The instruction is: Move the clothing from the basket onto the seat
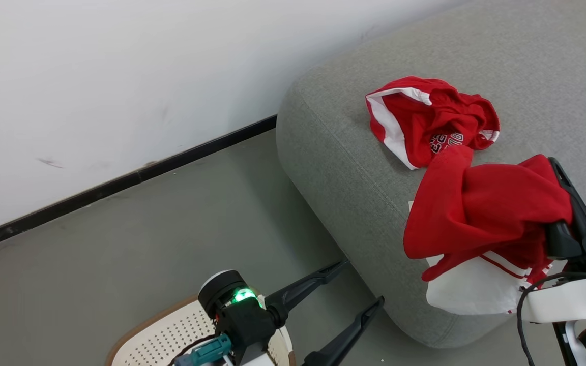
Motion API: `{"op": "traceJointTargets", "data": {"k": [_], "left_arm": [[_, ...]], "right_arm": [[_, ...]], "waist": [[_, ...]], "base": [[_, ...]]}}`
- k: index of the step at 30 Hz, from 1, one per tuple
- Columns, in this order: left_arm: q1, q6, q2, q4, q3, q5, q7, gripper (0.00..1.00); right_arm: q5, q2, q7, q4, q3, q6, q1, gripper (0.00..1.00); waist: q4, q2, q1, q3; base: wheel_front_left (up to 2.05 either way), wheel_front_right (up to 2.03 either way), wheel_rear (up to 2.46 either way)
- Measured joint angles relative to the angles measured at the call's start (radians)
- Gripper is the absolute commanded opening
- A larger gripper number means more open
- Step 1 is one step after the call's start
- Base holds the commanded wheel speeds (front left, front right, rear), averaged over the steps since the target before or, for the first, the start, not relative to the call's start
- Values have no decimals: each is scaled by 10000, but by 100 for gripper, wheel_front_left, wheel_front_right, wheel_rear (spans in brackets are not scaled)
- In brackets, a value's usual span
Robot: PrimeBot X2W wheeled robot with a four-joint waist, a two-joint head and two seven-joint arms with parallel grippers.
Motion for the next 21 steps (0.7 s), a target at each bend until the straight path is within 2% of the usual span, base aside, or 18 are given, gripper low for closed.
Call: {"op": "traceJointTargets", "data": {"k": [12,21], "left_arm": [[-2,-2,15,109,130,174,-4,100],[-13,-2,-8,121,128,261,-4,100]], "right_arm": [[75,12,0,2,184,0,-46,0],[157,25,10,33,-98,0,-48,0]], "waist": [[-467,0,0,140],[-508,0,0,310]], "base": [[0,0,0],[0,0,0]]}}
